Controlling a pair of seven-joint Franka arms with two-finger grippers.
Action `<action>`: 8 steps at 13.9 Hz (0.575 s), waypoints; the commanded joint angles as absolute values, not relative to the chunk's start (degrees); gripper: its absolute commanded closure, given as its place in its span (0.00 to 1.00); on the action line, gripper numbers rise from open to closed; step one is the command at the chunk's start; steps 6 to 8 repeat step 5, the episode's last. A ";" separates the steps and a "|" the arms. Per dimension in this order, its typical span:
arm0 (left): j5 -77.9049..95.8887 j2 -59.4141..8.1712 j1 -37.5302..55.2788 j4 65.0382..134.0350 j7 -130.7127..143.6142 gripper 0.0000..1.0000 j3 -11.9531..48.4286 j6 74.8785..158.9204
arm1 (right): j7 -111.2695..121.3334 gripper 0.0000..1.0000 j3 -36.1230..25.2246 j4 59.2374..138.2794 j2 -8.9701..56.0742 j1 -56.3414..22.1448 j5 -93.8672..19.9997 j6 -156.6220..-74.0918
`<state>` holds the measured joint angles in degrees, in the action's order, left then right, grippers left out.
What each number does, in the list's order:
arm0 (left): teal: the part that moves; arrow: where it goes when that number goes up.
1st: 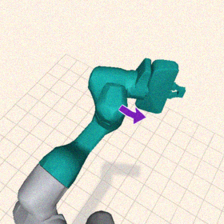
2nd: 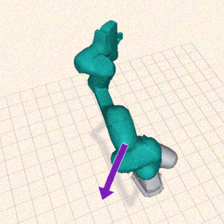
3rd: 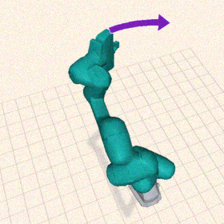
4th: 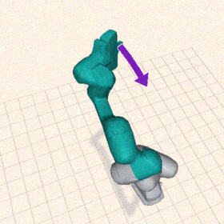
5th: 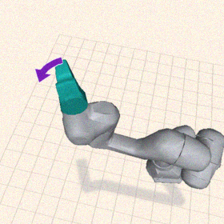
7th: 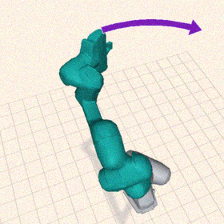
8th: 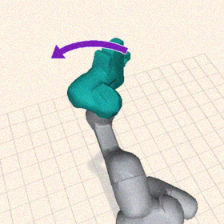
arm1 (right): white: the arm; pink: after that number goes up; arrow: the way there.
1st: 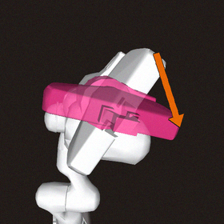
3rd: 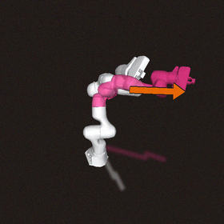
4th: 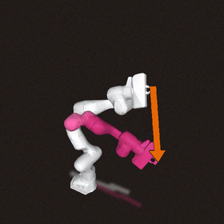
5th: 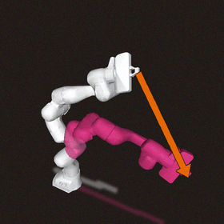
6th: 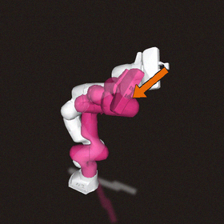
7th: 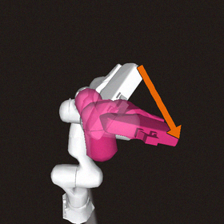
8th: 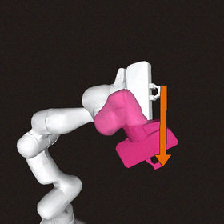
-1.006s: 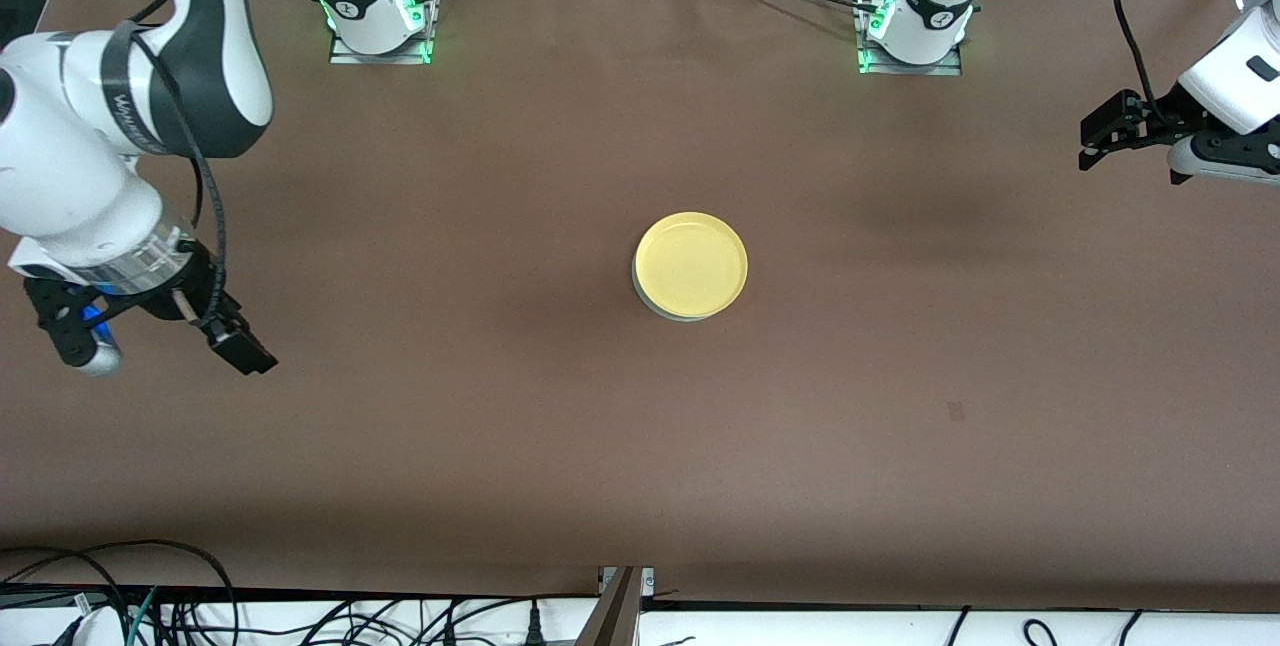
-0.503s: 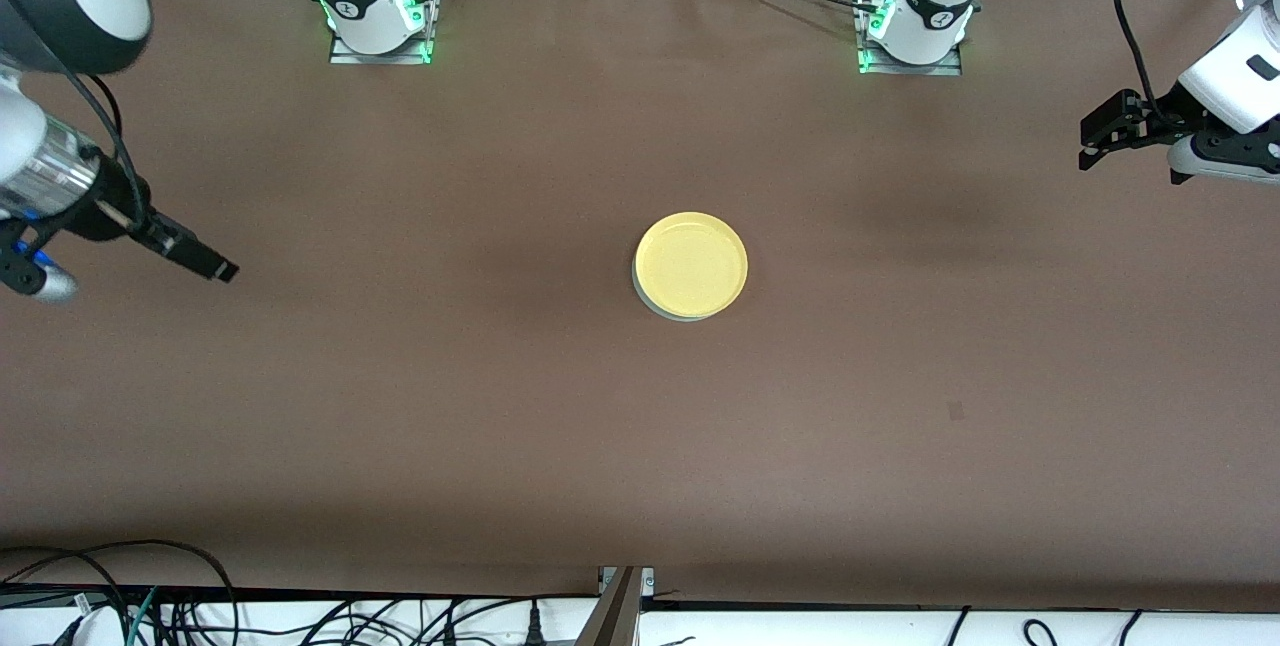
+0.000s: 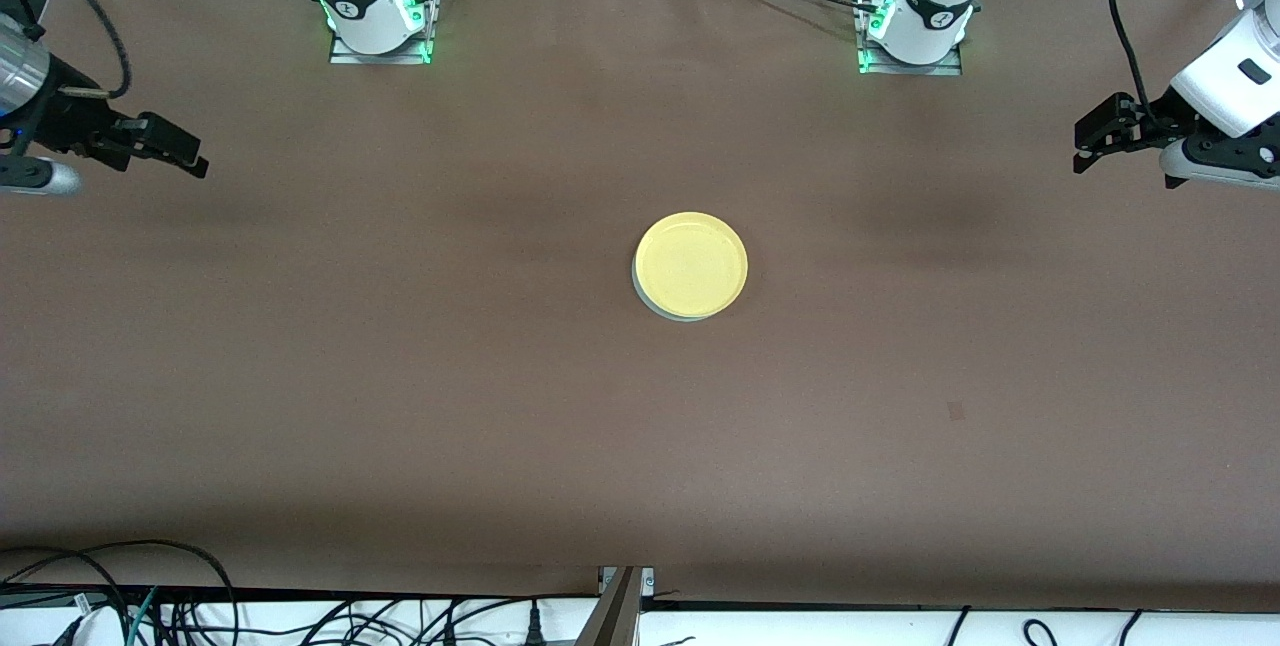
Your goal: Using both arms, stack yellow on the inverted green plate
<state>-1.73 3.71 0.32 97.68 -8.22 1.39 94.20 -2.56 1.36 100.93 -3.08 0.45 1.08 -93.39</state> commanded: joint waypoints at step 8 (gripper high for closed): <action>-2.64 2.55 0.44 95.36 -9.23 0.00 1.49 92.55 | -0.96 0.00 1.76 101.34 -3.08 0.79 0.97 -95.88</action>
